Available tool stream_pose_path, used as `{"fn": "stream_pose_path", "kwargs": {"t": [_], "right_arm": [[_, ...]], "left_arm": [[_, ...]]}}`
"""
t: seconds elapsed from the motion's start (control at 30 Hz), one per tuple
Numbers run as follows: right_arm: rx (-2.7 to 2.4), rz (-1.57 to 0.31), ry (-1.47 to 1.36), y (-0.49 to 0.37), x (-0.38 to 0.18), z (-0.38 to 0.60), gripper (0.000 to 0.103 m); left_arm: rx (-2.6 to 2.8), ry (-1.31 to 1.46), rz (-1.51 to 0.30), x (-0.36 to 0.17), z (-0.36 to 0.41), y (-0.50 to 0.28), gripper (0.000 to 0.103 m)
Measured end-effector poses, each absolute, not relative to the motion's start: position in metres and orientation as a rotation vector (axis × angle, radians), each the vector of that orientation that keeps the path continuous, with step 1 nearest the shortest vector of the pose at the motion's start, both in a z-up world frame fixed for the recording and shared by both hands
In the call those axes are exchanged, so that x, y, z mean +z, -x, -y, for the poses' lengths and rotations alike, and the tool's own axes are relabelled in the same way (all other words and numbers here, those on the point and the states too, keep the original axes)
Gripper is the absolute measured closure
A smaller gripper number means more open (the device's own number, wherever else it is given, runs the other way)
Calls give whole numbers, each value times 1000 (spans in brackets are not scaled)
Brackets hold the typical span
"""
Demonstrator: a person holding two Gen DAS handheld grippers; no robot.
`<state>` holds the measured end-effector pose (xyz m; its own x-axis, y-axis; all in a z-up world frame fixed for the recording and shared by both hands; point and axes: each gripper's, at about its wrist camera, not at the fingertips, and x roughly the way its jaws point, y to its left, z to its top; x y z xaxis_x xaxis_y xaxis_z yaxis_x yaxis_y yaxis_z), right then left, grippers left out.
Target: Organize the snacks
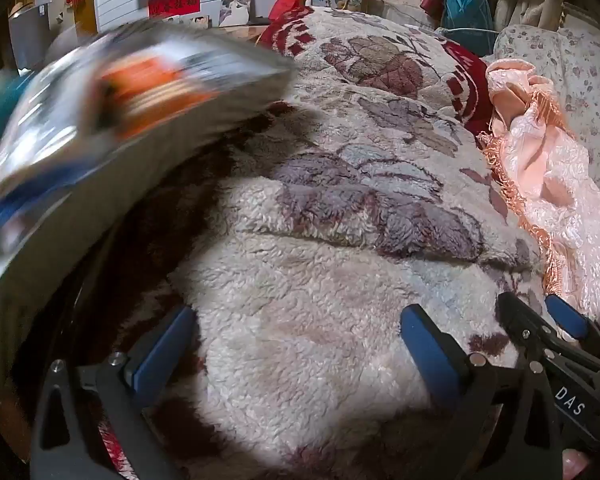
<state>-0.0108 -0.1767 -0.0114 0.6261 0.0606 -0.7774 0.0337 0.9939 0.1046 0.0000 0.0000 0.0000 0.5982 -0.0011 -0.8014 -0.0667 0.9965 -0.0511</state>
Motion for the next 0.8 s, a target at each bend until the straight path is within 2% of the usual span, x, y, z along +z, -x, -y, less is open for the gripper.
{"fn": "stream_pose_path", "kwargs": {"t": [0.8], "right_arm": [[15,-896,-111,11,-12,177,11]], "left_arm": [[39,76,-929,0,1,0,0]]}}
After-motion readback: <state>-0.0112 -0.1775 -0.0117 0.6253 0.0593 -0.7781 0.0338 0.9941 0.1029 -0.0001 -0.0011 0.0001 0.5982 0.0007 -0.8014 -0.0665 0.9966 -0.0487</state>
